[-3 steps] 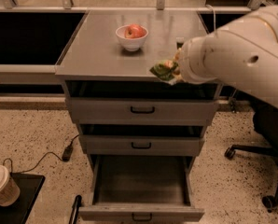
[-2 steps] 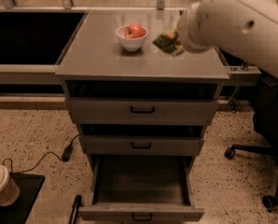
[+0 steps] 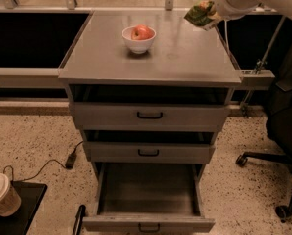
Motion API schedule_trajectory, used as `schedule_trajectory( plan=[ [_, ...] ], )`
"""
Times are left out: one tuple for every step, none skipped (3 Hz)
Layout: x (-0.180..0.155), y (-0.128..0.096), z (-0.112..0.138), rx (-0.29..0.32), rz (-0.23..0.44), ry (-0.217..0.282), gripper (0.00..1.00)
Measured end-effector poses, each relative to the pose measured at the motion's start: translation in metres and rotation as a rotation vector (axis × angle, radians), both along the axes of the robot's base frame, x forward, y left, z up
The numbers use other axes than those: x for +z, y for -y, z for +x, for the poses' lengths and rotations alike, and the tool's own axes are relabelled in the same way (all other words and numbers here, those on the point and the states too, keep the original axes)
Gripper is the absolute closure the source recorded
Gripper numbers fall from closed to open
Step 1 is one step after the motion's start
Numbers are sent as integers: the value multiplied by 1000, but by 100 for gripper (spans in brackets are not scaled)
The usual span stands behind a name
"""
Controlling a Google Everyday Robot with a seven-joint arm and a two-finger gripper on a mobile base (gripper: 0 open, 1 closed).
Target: Pick green jalapeno chip bag from bottom drawer and place on counter
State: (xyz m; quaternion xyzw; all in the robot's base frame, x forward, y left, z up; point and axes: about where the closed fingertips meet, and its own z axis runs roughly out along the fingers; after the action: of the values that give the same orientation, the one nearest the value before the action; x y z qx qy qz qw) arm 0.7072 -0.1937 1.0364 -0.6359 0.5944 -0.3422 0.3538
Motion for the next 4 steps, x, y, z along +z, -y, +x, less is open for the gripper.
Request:
schedule_trajectory(
  plan=[
    [-46,66,22,-4,120,-69,100],
    [-128,95,31,-2,359,-183,100],
    [-188,78,43,44,533,-302,100],
    [-185,78,43,44,533,-302,100]
  ],
)
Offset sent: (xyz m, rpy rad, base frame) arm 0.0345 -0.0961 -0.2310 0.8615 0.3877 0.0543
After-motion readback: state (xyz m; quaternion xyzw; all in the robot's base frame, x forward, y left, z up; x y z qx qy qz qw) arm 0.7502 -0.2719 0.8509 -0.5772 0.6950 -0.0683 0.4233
